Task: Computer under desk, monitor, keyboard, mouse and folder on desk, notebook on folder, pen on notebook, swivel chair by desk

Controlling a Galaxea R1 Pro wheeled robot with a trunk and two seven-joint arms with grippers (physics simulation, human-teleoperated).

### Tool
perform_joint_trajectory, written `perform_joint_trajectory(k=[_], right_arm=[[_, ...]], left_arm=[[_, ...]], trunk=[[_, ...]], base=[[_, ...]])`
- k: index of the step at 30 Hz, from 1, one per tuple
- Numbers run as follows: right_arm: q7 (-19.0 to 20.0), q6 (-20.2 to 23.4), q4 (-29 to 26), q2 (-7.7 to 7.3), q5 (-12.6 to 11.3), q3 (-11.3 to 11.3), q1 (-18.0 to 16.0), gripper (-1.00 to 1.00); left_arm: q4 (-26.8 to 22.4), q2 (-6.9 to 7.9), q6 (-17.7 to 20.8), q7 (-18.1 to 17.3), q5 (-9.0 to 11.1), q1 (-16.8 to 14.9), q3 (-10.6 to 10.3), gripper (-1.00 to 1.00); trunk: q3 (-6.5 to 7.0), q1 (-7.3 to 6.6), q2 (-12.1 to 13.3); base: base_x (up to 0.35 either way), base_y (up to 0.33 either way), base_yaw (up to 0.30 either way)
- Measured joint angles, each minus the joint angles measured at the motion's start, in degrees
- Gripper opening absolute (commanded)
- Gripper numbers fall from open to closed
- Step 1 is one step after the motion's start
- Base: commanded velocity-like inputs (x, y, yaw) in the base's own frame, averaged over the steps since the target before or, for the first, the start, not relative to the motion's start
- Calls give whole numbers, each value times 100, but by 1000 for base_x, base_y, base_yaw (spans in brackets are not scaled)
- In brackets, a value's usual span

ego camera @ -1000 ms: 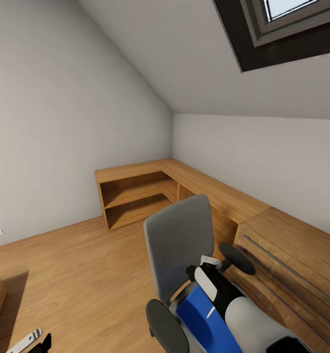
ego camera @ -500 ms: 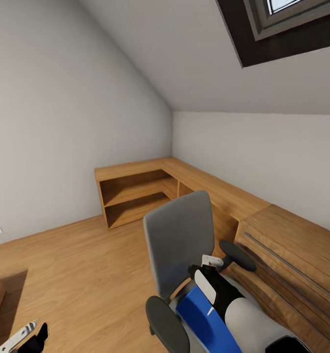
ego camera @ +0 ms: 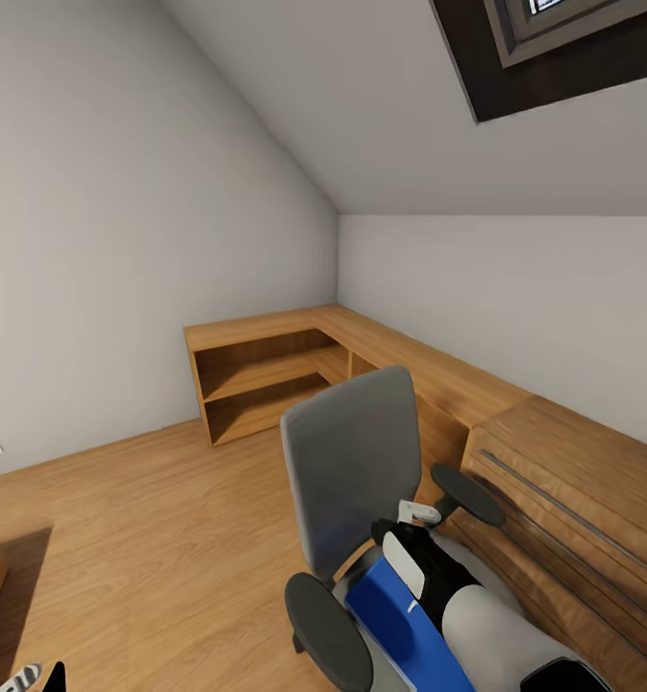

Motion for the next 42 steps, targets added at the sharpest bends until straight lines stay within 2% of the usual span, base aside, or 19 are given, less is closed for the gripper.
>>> perform_joint_trajectory(k=[9,15,18,26,34,42], right_arm=[[-35,-110,289,-34,-8,-23,-4,100],[-485,-90,303,-64,-18,-24,-9,100],[-513,-87,302,-69,-21,-24,-9,100],[-524,-75,303,-155,-34,-27,-9,100],[-501,-59,300,-361,-84,-49,-9,100],[-268,-28,302,-467,-100,-57,-12,100]], left_arm=[[-17,-7,-3,0,0,16,2,100],[-18,-7,-9,0,0,16,2,100],[-18,-6,-12,0,0,16,2,100],[-18,-6,-13,0,0,16,8,100],[-12,-6,-14,0,5,16,11,100],[-9,-6,-14,0,0,16,11,100]], trunk=[[-162,198,-361],[-269,330,-602],[-323,395,-722],[-467,571,-1043],[-611,747,-1364],[-754,923,-1685]], base=[[0,0,0],[0,0,0],[0,0,0],[0,0,0],[0,0,0],[0,0,0]])
